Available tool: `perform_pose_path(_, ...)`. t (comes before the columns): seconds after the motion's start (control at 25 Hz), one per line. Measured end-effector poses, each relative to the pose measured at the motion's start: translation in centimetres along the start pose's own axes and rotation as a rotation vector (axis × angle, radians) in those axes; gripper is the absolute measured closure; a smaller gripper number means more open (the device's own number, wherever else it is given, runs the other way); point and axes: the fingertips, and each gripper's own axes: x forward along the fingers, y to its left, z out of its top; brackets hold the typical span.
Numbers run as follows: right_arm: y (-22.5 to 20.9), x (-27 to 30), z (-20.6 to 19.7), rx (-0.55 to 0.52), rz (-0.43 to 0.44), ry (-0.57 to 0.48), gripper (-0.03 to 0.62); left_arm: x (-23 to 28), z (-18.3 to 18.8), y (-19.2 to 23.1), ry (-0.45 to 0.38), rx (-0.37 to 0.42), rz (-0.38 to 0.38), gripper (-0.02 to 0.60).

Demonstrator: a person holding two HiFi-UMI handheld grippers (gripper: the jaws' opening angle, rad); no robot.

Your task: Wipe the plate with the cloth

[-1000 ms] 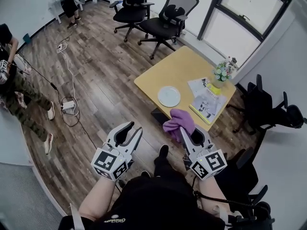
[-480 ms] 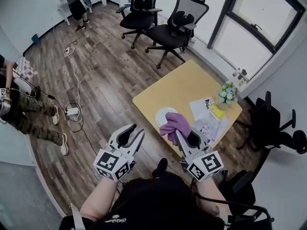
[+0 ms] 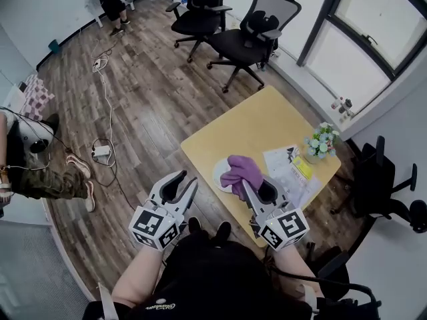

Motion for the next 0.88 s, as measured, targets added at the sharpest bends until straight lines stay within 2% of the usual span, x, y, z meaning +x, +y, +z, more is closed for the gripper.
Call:
perform_pose_path(0.32,-1.0,2.2,-0.6,-0.006,-0.055,0.042,0.494,2.5,-0.2,2.2,0.029,-0.016,-0.056,0.453)
perform_pose_path(0.44,-0.8,3.2,-1.5,0.003,-0.059,0.065,0.494,2.9,-1.5,3.2,0.052,-0.032,-0.059,0.453)
perform_pose_path(0.64,-1.3,4.7,-4.4,0.032,-0.074,0.123,0.494,4.2,-3.9,4.8,0.094,-0.063,-0.058,0.453)
perform_pose_path(0.88,-2.2,6.5,-9.7,0.071,-0.076,0.231,0.494,5.8,-8.5,6.6,0.164,-0.117,-0.055,0.453)
